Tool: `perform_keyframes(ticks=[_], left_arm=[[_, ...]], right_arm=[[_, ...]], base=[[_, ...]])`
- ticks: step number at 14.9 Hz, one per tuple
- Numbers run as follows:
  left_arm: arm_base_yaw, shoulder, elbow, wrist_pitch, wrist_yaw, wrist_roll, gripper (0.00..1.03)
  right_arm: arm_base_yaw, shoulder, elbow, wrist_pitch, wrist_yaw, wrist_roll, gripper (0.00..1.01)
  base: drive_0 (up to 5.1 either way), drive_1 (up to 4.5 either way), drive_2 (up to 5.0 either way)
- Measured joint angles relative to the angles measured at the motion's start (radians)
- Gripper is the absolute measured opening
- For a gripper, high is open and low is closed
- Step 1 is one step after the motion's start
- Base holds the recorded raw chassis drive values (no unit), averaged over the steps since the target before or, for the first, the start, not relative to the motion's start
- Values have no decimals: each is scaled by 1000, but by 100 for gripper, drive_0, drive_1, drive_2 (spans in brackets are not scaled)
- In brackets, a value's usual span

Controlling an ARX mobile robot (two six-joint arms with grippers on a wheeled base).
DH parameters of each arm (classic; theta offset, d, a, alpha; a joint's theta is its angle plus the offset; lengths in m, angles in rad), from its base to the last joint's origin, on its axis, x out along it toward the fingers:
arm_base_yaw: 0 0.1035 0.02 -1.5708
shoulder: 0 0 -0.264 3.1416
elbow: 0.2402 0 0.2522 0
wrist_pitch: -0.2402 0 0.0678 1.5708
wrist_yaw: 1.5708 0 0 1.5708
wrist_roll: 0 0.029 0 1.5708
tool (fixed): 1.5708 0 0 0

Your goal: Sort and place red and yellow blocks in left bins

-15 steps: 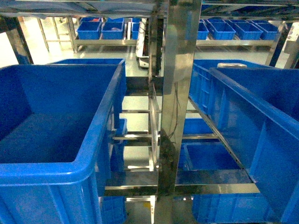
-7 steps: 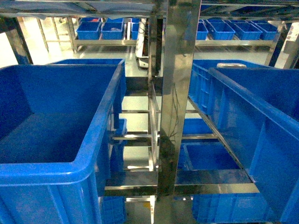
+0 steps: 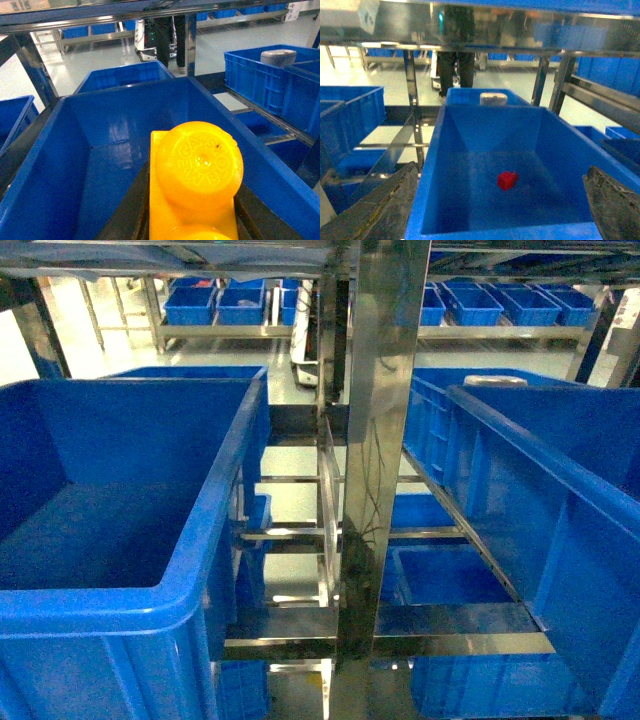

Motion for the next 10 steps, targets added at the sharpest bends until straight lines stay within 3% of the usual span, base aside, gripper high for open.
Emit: perform_keyframes(ticks=[6,8,10], left_arm=[[0,0,0,-1,0,0,27],[6,77,-5,112,3,34,27],[58,303,10,226,23,100,27]], right_arm=[[6,9,-2,-25,-24,2,98],[6,9,-2,-25,-24,2,98],[6,9,-2,-25,-24,2,98]], base=[[0,0,0],[0,0,0],[0,0,0]])
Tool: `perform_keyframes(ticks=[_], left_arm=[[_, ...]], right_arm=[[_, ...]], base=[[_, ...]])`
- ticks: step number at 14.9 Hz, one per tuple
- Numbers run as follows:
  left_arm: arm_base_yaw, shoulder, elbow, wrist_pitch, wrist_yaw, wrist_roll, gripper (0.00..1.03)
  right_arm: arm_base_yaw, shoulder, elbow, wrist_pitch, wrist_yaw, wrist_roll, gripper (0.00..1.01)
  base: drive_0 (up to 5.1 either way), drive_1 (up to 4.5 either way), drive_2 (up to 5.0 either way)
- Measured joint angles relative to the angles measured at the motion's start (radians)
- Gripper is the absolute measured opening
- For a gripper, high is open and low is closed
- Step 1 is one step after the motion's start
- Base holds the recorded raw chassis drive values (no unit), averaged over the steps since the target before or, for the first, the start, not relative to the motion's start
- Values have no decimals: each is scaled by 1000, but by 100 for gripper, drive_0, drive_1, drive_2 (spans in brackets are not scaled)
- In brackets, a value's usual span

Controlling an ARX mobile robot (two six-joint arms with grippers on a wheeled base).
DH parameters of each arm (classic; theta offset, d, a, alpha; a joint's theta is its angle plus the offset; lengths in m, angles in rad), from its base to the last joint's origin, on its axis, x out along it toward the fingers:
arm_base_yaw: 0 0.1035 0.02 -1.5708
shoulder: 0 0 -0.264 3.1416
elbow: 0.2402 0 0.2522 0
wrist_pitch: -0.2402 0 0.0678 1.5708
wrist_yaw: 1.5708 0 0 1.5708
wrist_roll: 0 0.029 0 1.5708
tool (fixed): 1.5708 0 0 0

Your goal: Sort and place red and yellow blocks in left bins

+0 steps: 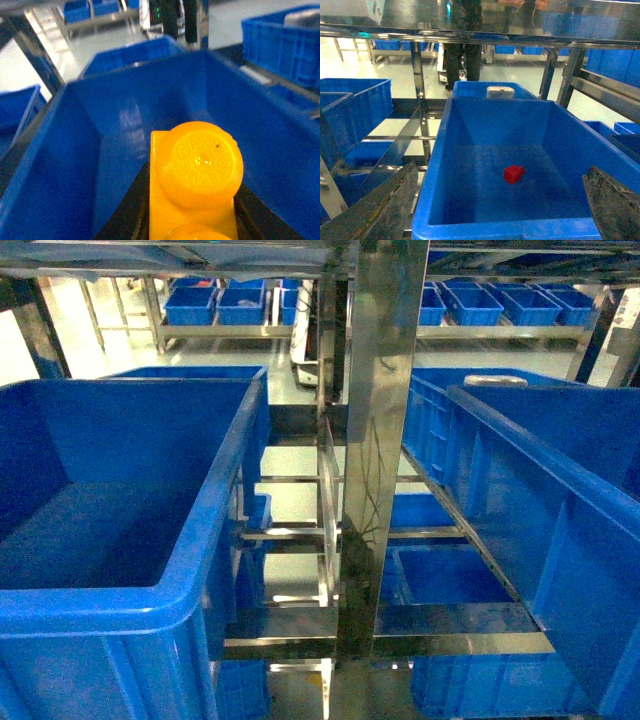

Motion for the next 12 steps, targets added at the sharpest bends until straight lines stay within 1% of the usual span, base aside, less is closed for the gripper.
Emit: perform_keyframes(ticks=[2,3,4,5,6,7,8,10,11,12], left_arm=[[35,244,19,97,-8,62,27],[41,333,29,149,-13,89,27],[41,430,63,201,-19,109,27],[34,497,103,225,-24,114,27],[25,559,143,262,-26,130,27],[19,616,177,317,-43,157,27],[16,668,221,314,-55,179,27],[-5,759,303,290,-72,205,27],[-14,793,336,259,-72,207,27],[-15,816,354,253,-71,211,28]], right_arm=[[0,0,0,0,0,1,98],[0,0,0,0,0,2,98],[0,0,0,0,0,3,98],[0,0,0,0,0,3,98],[0,0,0,0,0,3,98],[0,0,0,0,0,3,98],[0,0,0,0,0,3,98],[0,0,0,0,0,3,98],[0,0,0,0,0,3,98],[0,0,0,0,0,3,98]], base=[[0,0,0],[0,0,0],[0,0,0],[0,0,0],[0,0,0],[0,0,0],[0,0,0],[0,0,0],[0,0,0],[0,0,0]])
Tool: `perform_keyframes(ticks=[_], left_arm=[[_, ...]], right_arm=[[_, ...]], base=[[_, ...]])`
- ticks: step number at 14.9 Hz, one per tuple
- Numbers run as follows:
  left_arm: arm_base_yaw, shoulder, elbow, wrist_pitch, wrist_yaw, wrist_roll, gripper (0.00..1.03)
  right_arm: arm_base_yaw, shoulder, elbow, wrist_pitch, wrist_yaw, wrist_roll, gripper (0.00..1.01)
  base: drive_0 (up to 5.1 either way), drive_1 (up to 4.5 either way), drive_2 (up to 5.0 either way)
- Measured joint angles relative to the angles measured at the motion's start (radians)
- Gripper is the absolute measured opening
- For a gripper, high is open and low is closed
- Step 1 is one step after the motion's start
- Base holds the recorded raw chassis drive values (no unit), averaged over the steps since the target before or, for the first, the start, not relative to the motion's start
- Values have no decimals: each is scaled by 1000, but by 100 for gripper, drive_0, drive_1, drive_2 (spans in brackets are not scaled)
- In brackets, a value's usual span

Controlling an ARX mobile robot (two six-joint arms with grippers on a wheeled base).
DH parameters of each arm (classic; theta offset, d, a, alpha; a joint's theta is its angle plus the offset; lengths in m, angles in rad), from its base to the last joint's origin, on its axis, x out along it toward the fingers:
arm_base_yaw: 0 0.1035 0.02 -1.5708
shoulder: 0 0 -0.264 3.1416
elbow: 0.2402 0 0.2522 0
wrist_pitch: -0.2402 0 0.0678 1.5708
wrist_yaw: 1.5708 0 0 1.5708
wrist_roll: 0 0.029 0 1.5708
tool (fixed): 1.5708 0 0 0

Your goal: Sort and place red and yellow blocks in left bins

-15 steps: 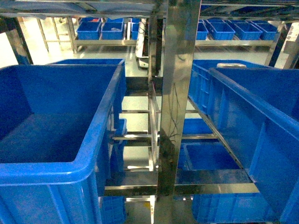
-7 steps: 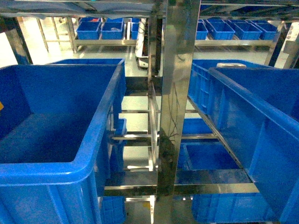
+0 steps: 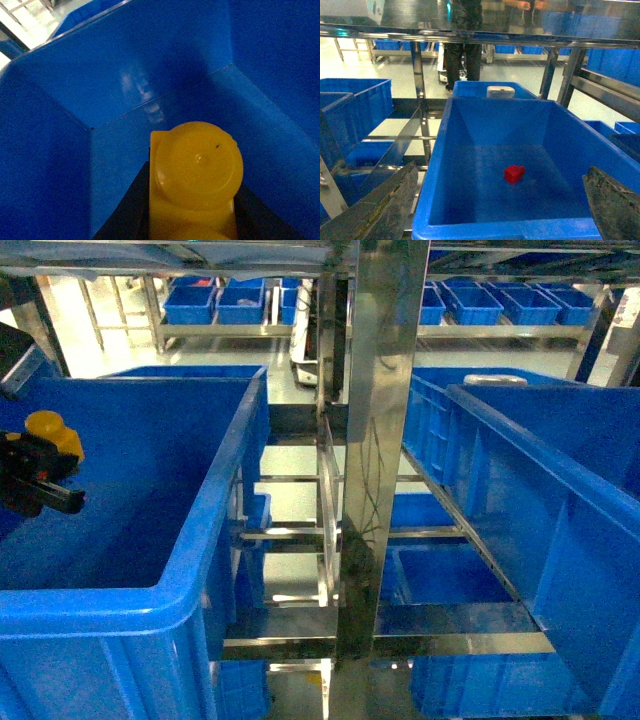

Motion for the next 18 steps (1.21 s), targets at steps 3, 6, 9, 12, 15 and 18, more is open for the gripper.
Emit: perform_keyframes(ticks=[3,6,9,12,15,18], left_arm=[[7,-100,-23,-56,58,-30,63],[-23,-436,-145,-238,175,-153,100],[-5,-813,-240,-499,263,-280,98],[0,-1099,-290,-626,270,-341,98],[-37,-1176,-332,-601,235,-388,98],[-37,-1175,-332,-604,235,-398,98]], right_arm=[[0,0,0,0,0,0,98],[0,0,0,0,0,0,98],[0,0,0,0,0,0,98],[0,0,0,0,-1,0,98],[0,0,0,0,-1,0,98],[0,0,0,0,0,0,98]], base=[[0,0,0],[0,0,0],[0,0,0],[0,0,0],[0,0,0],[0,0,0]])
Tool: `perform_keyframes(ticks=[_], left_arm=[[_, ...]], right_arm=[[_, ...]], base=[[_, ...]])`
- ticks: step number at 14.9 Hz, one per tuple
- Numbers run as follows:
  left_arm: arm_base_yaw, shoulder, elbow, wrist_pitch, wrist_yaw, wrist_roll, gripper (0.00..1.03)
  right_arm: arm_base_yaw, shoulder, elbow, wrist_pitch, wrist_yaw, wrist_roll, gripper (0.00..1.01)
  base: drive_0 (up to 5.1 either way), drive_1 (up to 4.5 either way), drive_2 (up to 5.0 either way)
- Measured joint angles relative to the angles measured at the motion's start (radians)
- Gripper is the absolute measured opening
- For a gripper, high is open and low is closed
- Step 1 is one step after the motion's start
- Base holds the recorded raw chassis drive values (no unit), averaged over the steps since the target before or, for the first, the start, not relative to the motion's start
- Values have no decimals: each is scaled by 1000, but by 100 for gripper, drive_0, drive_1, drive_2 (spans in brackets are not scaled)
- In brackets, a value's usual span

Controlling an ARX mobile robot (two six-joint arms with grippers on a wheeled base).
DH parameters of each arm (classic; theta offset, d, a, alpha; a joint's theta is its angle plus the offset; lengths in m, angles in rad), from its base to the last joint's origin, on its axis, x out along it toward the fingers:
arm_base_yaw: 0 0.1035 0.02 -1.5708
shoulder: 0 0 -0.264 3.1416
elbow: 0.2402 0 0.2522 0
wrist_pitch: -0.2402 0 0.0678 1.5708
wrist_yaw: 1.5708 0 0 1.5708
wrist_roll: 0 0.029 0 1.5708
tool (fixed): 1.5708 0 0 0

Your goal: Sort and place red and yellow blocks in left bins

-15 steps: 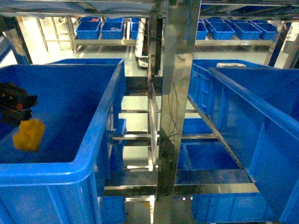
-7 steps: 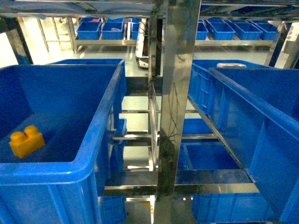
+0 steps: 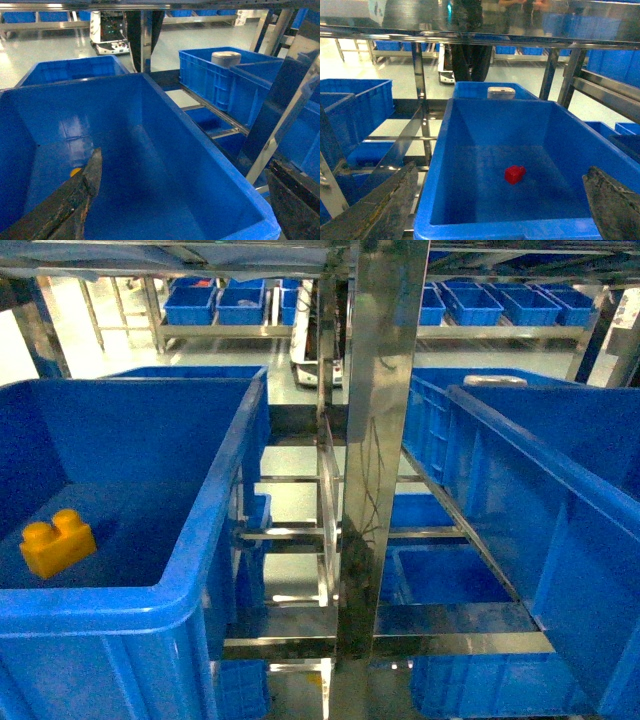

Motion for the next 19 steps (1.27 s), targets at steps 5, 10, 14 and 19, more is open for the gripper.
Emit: perform_keyframes(ticks=[5,10,14,19], left_arm=[[-17,-10,-42,132,-102,-4,92],[-29,-151,-245,267,-307,-21,30],[-28,-254,-321,244,-307,-23,2],[-29,-369,-370,183,-308,-23,2]], right_arm=[[31,-9,-16,53,37,8,92],[72,-119,-152,79,52,15,30],[72,-190,-213,71,51,18,2],[72,-359,-249,-66,51,19,2]], base=[[0,0,0],[0,0,0],[0,0,0],[0,0,0]])
